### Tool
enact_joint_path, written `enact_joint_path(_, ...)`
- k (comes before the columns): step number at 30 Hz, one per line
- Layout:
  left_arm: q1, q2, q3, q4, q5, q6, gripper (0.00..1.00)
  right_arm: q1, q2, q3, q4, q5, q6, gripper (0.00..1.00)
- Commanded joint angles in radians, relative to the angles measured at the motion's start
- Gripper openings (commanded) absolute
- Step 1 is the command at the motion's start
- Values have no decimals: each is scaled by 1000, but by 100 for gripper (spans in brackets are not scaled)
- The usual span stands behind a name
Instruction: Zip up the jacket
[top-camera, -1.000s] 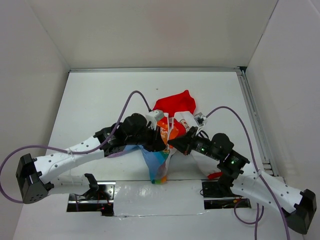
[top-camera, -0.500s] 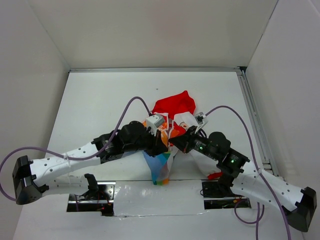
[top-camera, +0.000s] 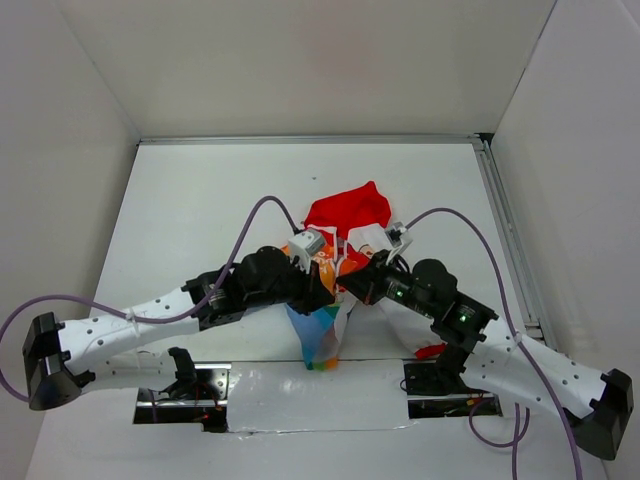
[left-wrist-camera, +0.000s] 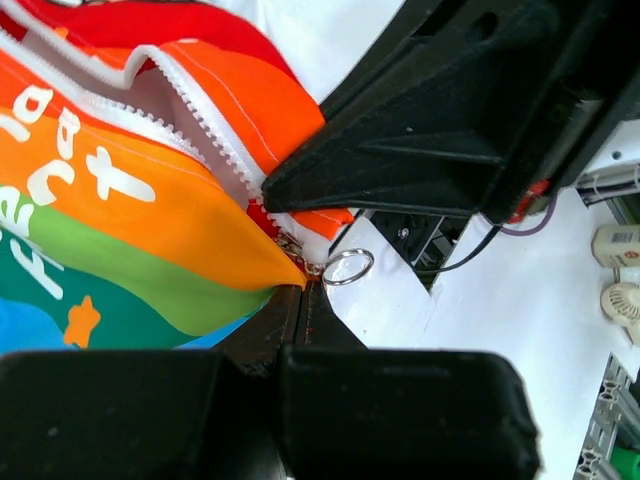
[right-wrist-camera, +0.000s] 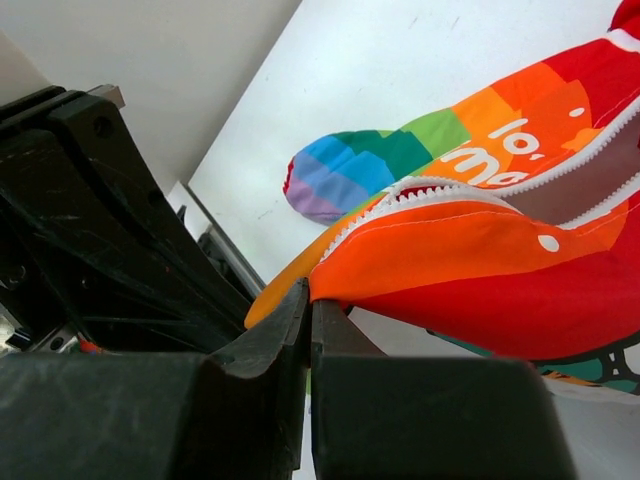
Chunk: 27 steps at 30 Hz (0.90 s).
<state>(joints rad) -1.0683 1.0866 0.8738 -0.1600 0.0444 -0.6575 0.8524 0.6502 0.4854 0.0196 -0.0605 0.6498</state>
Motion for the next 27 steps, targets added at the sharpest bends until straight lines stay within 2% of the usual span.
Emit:
enact_joint_path(1,-39,21,47,-84,14,-63,0,-24,17,76,4,7,-38,6)
enact_joint_path(5,7,32,76,-96,-12,-105,0,-13,16,67,-76,-19,0,28)
enact_joint_path(10,44,12,77,-110,-38,-123,0,-1,-55,68,-200,1,51,41)
enact_joint_path(12,53,4,77,-115,-38,-122,0,-1,-90,70,-252,-19,53,53)
enact_joint_path(13,53,4,79,-115,-40,-122,0,-1,-99,70,-273,-19,54,53)
enact_joint_path(14,54,4,82,-118,-38,-125,0,-1,-106,71,-308,-31,57,62)
enact_joint_path(16,54,6,90,-133,-38,-129,0,5,-122,68,-337,-44,62,70)
enact_joint_path(19,53,9,99,-147,-40,-139,0,19,-138,65,-369,-97,76,72)
enact_joint_path(23,54,4,102,-144,-38,-151,0,68,-153,52,-313,-169,99,72)
enact_joint_path(27,54,7,106,-144,-40,-165,0,126,-127,51,-232,-136,106,69)
